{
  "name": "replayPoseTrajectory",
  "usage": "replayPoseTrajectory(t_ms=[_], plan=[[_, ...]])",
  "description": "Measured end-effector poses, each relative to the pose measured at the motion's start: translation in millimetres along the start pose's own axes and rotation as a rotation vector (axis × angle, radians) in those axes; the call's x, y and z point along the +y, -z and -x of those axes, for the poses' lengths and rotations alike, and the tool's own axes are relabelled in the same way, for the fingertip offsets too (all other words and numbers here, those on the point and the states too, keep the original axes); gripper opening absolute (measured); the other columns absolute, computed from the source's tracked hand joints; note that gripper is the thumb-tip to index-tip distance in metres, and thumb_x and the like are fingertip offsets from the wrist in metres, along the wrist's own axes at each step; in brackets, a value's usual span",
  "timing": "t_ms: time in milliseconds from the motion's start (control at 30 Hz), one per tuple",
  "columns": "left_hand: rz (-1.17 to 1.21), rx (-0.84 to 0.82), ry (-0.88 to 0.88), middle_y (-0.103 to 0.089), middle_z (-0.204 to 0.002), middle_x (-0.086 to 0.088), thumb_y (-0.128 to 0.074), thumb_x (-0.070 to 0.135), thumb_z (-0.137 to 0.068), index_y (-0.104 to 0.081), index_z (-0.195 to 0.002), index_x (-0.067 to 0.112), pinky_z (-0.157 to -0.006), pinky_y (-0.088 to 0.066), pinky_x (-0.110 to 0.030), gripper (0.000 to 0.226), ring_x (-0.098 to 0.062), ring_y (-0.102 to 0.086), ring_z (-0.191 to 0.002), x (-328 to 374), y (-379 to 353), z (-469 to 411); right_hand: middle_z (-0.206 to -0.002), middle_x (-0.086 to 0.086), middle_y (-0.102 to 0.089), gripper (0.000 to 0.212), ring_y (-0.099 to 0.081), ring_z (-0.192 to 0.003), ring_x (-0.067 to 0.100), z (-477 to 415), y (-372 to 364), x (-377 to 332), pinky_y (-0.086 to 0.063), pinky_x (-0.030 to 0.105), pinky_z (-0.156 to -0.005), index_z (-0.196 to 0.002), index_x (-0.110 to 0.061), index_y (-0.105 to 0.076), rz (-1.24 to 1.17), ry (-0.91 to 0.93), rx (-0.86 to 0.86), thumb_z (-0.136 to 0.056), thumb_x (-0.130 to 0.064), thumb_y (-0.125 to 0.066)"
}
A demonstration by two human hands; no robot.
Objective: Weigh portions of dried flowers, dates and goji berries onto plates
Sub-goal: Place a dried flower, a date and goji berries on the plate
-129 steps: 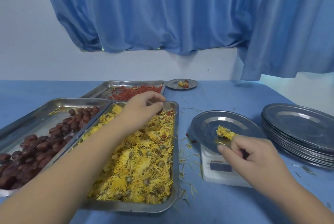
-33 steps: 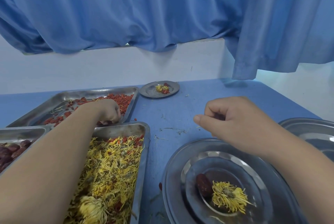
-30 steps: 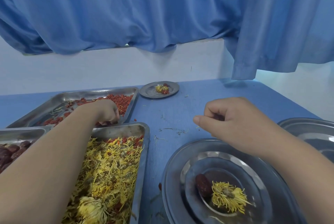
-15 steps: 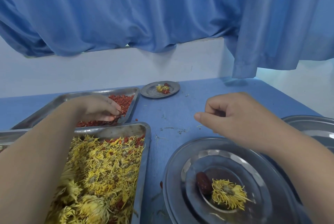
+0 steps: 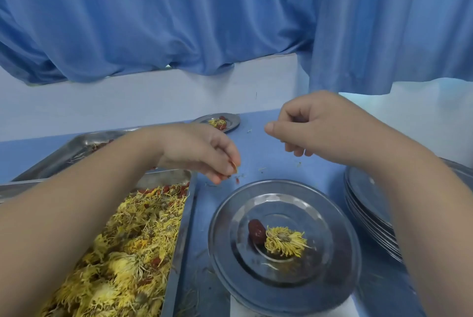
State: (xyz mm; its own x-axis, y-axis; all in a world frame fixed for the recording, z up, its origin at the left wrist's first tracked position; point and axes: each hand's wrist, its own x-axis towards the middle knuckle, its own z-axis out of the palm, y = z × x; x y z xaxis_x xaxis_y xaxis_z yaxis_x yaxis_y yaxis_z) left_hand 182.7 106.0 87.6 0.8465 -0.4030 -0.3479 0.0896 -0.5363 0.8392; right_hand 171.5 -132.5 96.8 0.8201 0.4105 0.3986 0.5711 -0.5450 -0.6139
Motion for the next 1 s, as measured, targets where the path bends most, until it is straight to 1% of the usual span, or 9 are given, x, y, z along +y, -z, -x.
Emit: replayPoseTrajectory(t_ms=[67,167,267,367,500,633,767,867,1000], plan=[[-0.058,-0.030,-0.020,-0.068,-0.071,-0.002,-0.063,-0.008,-0.087,-0.064,-0.092,0.006,-0.066,-0.055,-0.020,0.015,-0.015,-0.066,-0.066,8.6,-23.2,-4.4,-0.064,-0.004,-0.069,0.040,-0.064,-0.054,0.004,1.5,5.1,0.3,-0.058,0.042,-0.065,-0.072,-0.008,-0.061,-0.001,-0.018,-0.024,-0.078,-0.047,-0.062],[-0.151,0.002,-0.040,-0.068,-0.071,-0.001,-0.063,-0.007,-0.088,-0.065,-0.094,0.006,-0.071,-0.057,-0.022,0.014,-0.014,-0.067,-0.068,13.0,-50.2,-11.6,-0.065,-0.005,-0.070,0.034,-0.064,-0.054,0.004,3.4,9.6,1.9,-0.058,0.037,-0.066,-0.073,-0.011,-0.065,0.001,-0.035,-0.067,-0.081,-0.044,-0.063],[-0.280,0.077,-0.034,-0.071,-0.085,-0.006,-0.064,-0.004,-0.088,-0.067,-0.102,0.006,-0.070,-0.056,-0.019,0.017,-0.011,-0.069,-0.071,12.9,-63.2,-14.2,-0.067,-0.006,-0.071,0.033,-0.066,-0.057,0.006,4.7,12.4,4.4,-0.057,0.030,-0.065,-0.075,-0.012,-0.067,0.014,-0.047,-0.102,-0.082,-0.044,-0.062],[-0.342,0.125,-0.039,-0.073,-0.106,-0.004,-0.064,0.000,-0.088,-0.069,-0.108,0.012,-0.076,-0.056,-0.019,0.024,-0.007,-0.069,-0.084,11.9,-67.6,-10.6,-0.068,-0.008,-0.071,0.031,-0.067,-0.059,0.005,5.0,14.8,4.9,-0.057,0.027,-0.065,-0.076,-0.015,-0.068,0.013,-0.052,-0.129,-0.082,-0.044,-0.063],[-0.312,0.188,-0.070,-0.073,-0.109,0.000,-0.061,0.007,-0.091,-0.070,-0.109,0.018,-0.085,-0.055,-0.025,0.023,-0.013,-0.069,-0.094,10.7,-69.5,-1.4,-0.069,-0.009,-0.072,0.028,-0.067,-0.060,0.004,4.7,15.9,4.7,-0.056,0.027,-0.065,-0.076,-0.018,-0.069,-0.004,-0.057,-0.171,-0.083,-0.044,-0.063],[-0.230,0.249,-0.091,-0.074,-0.106,0.010,-0.061,0.016,-0.093,-0.069,-0.110,0.023,-0.093,-0.053,-0.030,0.019,-0.006,-0.068,-0.100,10.1,-69.9,10.3,-0.075,-0.005,-0.073,0.026,-0.070,-0.067,0.007,6.4,17.4,5.9,-0.056,0.026,-0.065,-0.080,-0.018,-0.070,0.000,-0.089,-0.262,-0.084,-0.043,-0.063],[-0.102,0.309,-0.105,-0.075,-0.106,0.004,-0.064,0.022,-0.091,-0.069,-0.110,0.020,-0.100,-0.051,-0.038,0.019,-0.012,-0.070,-0.101,5.6,-73.5,24.6,-0.078,-0.003,-0.074,0.026,-0.071,-0.070,0.009,8.5,21.4,9.1,-0.056,0.024,-0.063,-0.086,-0.018,-0.069,0.041,-0.147,-0.314,-0.086,-0.043,-0.062],[-0.046,0.340,-0.121,-0.075,-0.108,0.005,-0.057,0.018,-0.097,-0.068,-0.111,0.018,-0.099,-0.051,-0.038,0.019,-0.012,-0.070,-0.101,0.8,-78.9,39.2,-0.081,-0.002,-0.073,0.026,-0.072,-0.074,0.012,10.4,22.8,10.6,-0.054,0.025,-0.063,-0.088,-0.019,-0.068,0.056,-0.194,-0.343,-0.087,-0.044,-0.062],[-0.065,0.438,-0.172,-0.074,-0.106,0.013,-0.057,0.021,-0.096,-0.073,-0.104,0.026,-0.097,-0.050,-0.036,0.019,-0.004,-0.069,-0.101,-7.5,-92.6,60.6,-0.085,0.001,-0.073,0.025,-0.072,-0.077,0.015,15.1,23.1,9.7,-0.057,0.028,-0.066,-0.090,-0.018,-0.067,0.090,-0.246,-0.395,-0.088,-0.042,-0.061]])
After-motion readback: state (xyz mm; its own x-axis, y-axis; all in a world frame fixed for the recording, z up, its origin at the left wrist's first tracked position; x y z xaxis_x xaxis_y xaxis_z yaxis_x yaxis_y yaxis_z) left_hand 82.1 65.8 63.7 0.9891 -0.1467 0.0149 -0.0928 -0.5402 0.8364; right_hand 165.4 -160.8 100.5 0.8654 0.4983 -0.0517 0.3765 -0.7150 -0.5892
